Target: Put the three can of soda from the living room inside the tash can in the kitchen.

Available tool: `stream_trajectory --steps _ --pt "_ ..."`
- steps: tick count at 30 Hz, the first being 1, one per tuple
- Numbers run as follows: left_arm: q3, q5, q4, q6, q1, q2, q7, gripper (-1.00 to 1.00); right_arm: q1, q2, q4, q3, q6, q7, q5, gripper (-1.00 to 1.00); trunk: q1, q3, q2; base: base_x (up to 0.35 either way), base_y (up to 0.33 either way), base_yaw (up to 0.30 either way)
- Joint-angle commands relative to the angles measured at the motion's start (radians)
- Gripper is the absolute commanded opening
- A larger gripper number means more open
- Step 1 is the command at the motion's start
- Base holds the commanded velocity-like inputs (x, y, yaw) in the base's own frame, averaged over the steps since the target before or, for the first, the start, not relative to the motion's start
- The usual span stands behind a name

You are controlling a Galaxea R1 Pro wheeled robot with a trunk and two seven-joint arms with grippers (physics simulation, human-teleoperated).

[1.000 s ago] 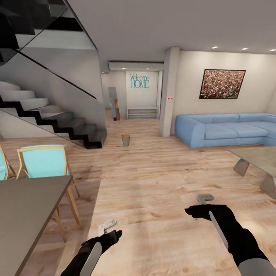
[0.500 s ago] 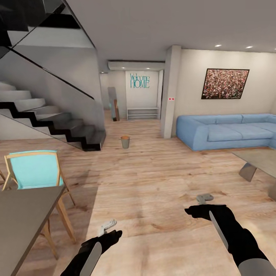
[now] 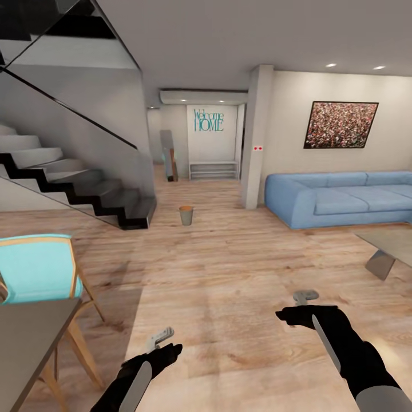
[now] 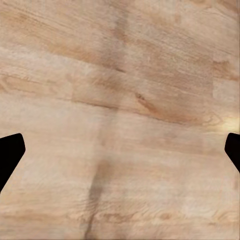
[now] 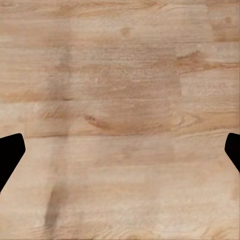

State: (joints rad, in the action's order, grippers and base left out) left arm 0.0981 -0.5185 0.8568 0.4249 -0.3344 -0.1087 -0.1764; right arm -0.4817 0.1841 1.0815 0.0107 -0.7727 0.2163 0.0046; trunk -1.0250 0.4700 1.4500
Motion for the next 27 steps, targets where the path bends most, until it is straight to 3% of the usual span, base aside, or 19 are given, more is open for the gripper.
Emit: stream_trajectory --steps 1,27 --pt "0.0 0.0 0.0 0.0 0.0 0.0 0.0 1.0 0.0 0.0 0.0 0.0 0.0 0.0 0.0 1.0 0.0 0.0 0.0 0.347 0.0 0.0" --pt "0.0 0.0 -0.001 0.0 0.0 0.0 0.0 1.0 0.0 0.0 0.0 -0.001 0.001 0.0 0.0 1.0 0.0 0.0 0.0 0.347 0.0 0.0"
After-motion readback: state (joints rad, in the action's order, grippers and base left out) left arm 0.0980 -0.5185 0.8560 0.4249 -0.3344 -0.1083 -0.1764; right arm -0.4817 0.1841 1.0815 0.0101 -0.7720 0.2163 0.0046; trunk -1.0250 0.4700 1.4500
